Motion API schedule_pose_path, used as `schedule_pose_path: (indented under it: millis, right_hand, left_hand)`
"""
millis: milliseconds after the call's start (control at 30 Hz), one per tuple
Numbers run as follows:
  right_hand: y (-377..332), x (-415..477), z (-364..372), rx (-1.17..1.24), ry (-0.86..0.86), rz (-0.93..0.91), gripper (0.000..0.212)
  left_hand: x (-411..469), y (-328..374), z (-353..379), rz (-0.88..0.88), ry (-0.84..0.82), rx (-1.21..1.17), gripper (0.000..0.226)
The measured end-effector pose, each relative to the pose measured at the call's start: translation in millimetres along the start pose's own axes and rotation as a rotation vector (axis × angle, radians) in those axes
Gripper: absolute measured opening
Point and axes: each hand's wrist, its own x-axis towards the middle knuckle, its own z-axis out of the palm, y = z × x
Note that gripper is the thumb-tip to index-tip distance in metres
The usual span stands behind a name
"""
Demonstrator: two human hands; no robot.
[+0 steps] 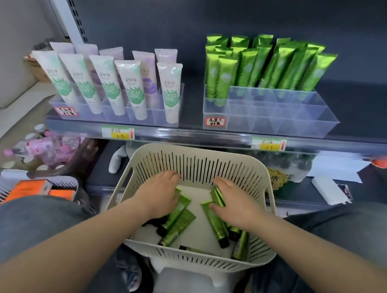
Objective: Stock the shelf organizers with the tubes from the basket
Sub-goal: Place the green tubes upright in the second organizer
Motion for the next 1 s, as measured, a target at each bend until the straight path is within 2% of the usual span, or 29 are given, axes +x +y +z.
schedule_pose_path:
  millis: [133, 467, 633, 733, 900, 1000]
  right_hand:
    - [12, 10, 10, 0.012, -0.07, 0.028, 0.054]
    - [37, 46, 45, -0.112, -0.347, 0.094, 0.046]
    - [39, 64, 67, -0.149, -0.419, 0.059, 0.046]
    - [40, 75, 77, -0.154, -0.434, 0.057, 0.048]
    - [42, 93, 91, -0.141, -0.44, 0.06, 0.035]
    - [46, 103, 97, -0.125, -0.414, 0.07, 0.041]
  left_hand:
    - [14, -6, 17, 0.009, -0.111, -0.025, 0.053]
    - [54, -12, 61, 0.007, -0.339, -0.018, 0.044]
    - [70, -18, 83, 0.006, -0.381, -0.009, 0.043]
    - [79, -20, 93, 0.014, -0.38, 0.002, 0.035]
    - [92, -19, 104, 0.042, -0.375, 0.03, 0.025]
    - [100, -19, 112, 0.051, -0.372, 0.016, 0.026]
